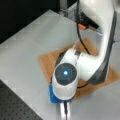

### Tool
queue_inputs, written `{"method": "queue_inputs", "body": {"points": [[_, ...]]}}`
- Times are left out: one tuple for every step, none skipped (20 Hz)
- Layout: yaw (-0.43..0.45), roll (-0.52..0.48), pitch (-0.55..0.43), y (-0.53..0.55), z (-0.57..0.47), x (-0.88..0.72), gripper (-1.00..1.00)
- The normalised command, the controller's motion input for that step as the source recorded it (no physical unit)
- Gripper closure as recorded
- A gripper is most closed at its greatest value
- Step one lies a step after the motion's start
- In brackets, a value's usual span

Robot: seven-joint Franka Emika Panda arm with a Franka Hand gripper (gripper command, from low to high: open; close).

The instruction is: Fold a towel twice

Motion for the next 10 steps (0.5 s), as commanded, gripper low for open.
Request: {"method": "queue_inputs", "body": {"points": [[-0.081, 0.003, -0.213, -0.05, -0.11, -0.13, 1.0], [-0.081, 0.0, -0.205, -0.06, -0.11, -0.13, 1.0], [-0.077, 0.001, -0.204, -0.06, -0.1, -0.13, 1.0], [-0.078, 0.0, -0.199, -0.07, -0.11, -0.13, 1.0], [-0.079, -0.003, -0.189, -0.08, -0.11, -0.14, 1.0], [-0.08, -0.007, -0.179, -0.09, -0.11, -0.15, 1.0], [-0.081, -0.009, -0.17, -0.1, -0.12, -0.16, 1.0], [-0.092, 0.008, -0.147, -0.11, -0.09, -0.18, 1.0], [-0.095, 0.012, -0.14, -0.11, -0.07, -0.19, 1.0], [-0.095, 0.013, -0.137, -0.11, -0.06, -0.19, 1.0]]}}
